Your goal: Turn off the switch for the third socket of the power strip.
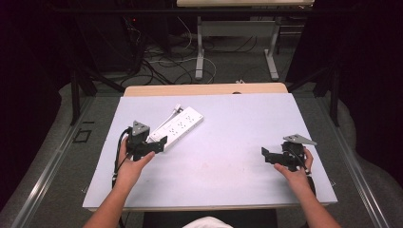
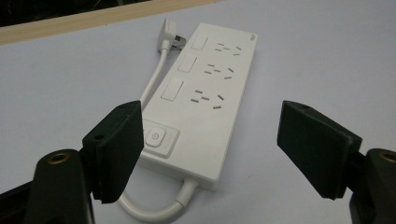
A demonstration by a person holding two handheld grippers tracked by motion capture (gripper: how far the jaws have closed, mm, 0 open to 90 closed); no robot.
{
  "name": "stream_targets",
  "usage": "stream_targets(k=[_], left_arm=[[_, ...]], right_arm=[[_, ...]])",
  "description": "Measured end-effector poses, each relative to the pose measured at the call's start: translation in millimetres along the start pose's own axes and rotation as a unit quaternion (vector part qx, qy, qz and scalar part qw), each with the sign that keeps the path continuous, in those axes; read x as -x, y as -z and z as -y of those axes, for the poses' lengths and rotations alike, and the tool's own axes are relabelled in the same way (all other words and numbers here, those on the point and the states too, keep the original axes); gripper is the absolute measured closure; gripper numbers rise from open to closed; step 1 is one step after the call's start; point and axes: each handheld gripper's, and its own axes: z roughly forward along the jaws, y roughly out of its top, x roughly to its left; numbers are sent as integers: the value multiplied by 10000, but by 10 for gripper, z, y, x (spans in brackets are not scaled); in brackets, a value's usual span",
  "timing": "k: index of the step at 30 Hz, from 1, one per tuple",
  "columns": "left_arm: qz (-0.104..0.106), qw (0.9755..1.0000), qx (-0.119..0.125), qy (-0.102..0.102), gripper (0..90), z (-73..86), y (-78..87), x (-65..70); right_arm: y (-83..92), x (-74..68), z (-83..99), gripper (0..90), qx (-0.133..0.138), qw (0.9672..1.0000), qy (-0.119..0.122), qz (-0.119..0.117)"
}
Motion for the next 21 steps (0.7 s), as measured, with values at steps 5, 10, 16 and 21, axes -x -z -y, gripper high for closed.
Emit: stream_targets(k=[5,10,16,21], left_arm=[[33,10000,-13,65,246,-101,-40,16],[60,9999,-77,104,259,-188,-82,28],[98,9996,-252,126,268,-293,-140,51],[161,9992,-321,149,272,-380,-195,50]], right_arm=[[0,-1,0,0,-9,10000,19,0],[-4,1,5,0,-25,10000,23,-5],[-7,-5,4,0,-27,10000,-12,-2],[-6,-6,5,0,-33,10000,-7,-15]])
